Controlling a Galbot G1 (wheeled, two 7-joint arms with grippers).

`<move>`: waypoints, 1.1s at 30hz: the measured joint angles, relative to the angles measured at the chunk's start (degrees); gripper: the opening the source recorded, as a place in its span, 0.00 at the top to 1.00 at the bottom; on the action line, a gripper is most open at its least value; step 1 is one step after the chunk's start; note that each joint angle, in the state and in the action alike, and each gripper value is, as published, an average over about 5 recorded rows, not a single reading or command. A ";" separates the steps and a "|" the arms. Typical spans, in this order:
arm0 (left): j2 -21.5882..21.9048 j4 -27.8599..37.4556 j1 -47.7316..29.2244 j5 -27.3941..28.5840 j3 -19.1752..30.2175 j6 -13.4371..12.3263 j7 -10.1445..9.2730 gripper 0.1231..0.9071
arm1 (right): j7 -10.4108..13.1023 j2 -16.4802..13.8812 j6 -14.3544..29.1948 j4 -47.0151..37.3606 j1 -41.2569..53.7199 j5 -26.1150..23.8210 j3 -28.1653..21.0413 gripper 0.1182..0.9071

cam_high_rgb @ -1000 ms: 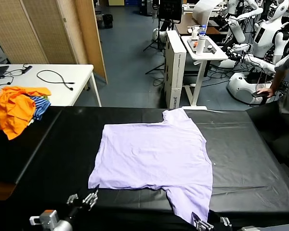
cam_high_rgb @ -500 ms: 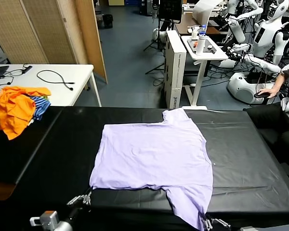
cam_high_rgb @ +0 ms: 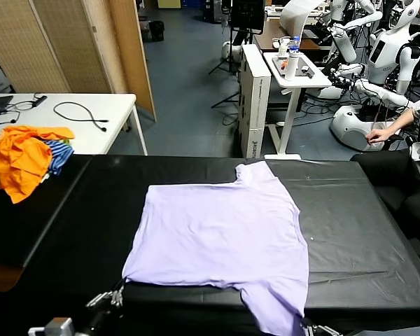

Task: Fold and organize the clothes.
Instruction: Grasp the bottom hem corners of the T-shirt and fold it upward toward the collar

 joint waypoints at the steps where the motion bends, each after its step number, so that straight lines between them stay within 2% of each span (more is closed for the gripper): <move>1: -0.16 0.09 -0.35 0.14 0.10 -0.33 0.28 0.97 | -0.09 -0.37 0.10 -0.47 1.18 0.61 0.29 0.97; 10: -1.16 3.55 -8.14 -0.01 1.60 -1.83 0.90 0.97 | 0.75 -4.82 0.24 -6.93 15.65 3.42 -0.83 0.97; 18: 0.25 7.18 -15.59 -0.15 3.16 -2.39 0.29 0.97 | 2.74 -9.20 0.53 -15.75 28.86 3.00 -7.34 0.97; 26: 2.01 11.70 -21.11 0.23 4.43 -2.15 0.21 0.97 | 2.85 -10.43 0.93 -23.09 38.89 1.37 -14.30 0.97; 33: 3.46 16.44 -24.89 1.16 6.16 -1.88 0.23 0.97 | 2.99 -10.41 0.88 -27.24 44.09 -0.02 -17.96 0.97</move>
